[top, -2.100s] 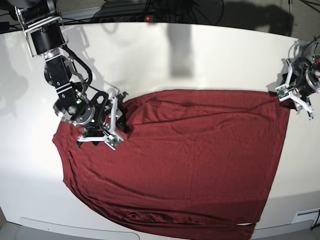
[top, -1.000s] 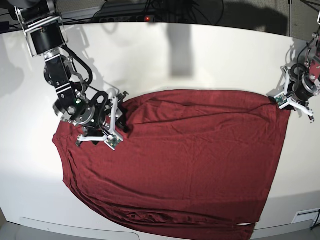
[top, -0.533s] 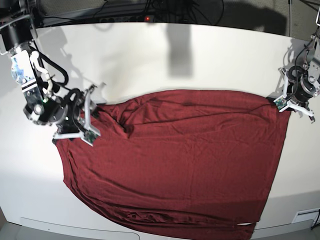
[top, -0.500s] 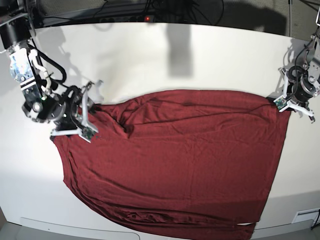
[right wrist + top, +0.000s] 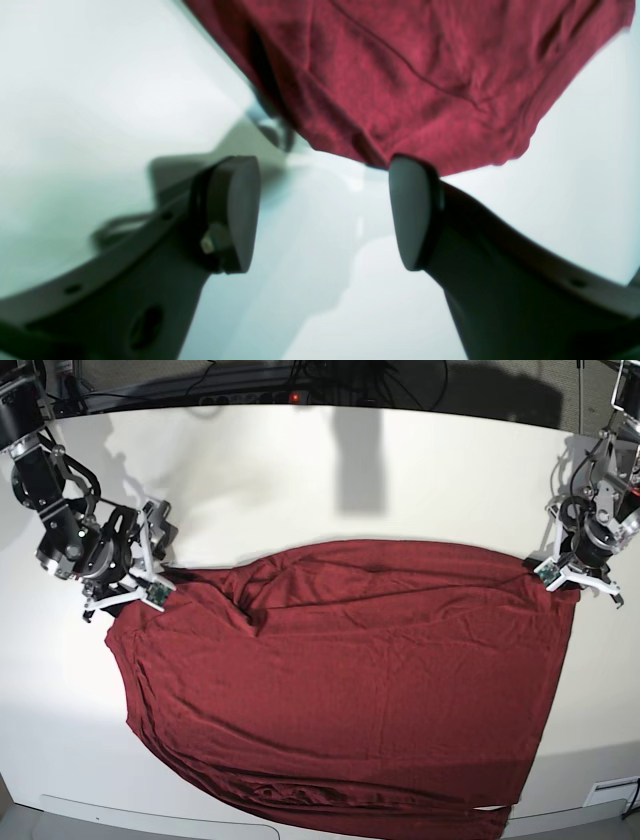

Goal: Fold the T-shirt properly
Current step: 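Lift the shirt edge with both grippers and pull it toward the robot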

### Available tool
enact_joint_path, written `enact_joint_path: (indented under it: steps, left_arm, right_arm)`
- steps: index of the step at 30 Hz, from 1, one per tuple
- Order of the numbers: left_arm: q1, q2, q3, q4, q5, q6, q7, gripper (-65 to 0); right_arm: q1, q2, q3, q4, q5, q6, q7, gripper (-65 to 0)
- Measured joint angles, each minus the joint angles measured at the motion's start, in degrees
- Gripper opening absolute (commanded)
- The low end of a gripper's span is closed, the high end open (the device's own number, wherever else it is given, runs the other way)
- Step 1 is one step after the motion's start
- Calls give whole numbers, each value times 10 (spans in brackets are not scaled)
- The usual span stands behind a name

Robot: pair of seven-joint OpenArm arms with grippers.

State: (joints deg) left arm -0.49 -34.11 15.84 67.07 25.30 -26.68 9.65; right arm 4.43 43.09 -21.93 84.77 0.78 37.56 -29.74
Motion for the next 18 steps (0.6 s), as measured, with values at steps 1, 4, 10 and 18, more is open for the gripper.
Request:
enact_joint_path:
  steps: [1,4,10,18]
  left_arm:
    - [0,0,0,0,0,0,0,-650]
    - [0,0,0,0,0,0,-4,-650]
    - [0,0,0,0,0,0,-3,-650]
    - [0,0,0,0,0,0,0,-650]
  right_arm:
    - [2,0,-14,-7,-12,0,14,-249]
    - [21,3,-61,-24,-56,-1,30,-250]
    - [47,2,-117,-31,-97,-13,42,-317]
    - [49,2,-118,-33,-97,-12,50,-445]
